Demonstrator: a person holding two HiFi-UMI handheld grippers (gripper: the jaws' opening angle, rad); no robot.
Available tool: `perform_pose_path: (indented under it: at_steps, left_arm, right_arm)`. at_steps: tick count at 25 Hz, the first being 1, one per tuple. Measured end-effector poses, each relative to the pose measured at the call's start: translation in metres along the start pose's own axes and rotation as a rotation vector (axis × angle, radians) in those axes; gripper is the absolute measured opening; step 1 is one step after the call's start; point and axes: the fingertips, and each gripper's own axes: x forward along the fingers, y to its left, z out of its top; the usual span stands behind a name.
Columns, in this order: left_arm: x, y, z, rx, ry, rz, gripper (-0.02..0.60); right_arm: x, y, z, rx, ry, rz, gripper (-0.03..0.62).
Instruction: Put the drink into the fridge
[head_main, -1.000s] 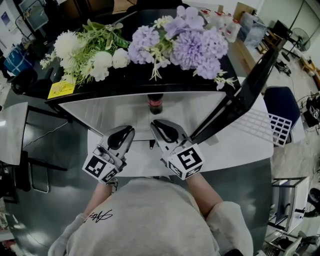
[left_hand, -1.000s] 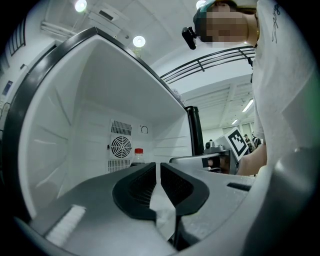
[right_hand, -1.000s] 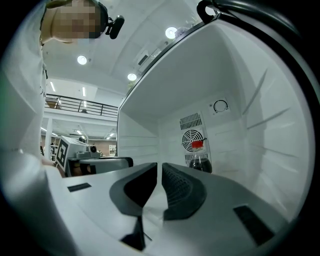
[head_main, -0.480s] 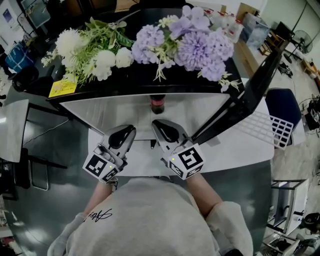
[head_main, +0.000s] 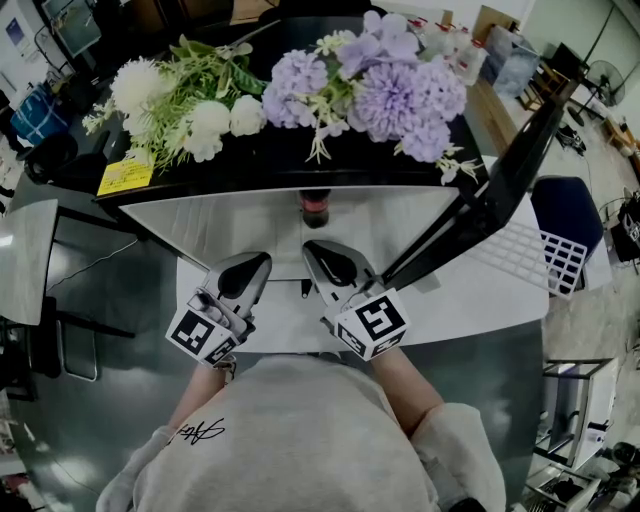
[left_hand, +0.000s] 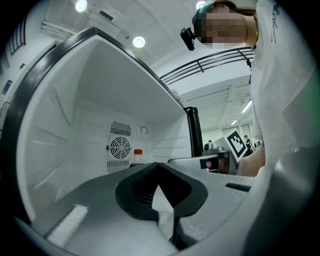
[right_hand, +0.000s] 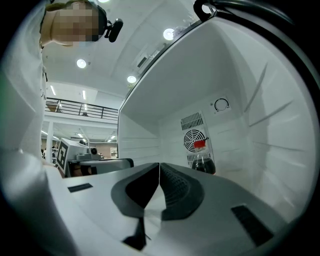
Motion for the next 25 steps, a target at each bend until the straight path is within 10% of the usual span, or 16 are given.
perform_pose_path:
  at_steps: [25]
  left_arm:
    - [0.0003, 0.0020, 0.0027, 0.011, -0.003, 0.013, 0.003]
  right_arm:
    - [0.0005, 0.0066, 0.0049, -0.010, -0.007, 0.013, 0.009]
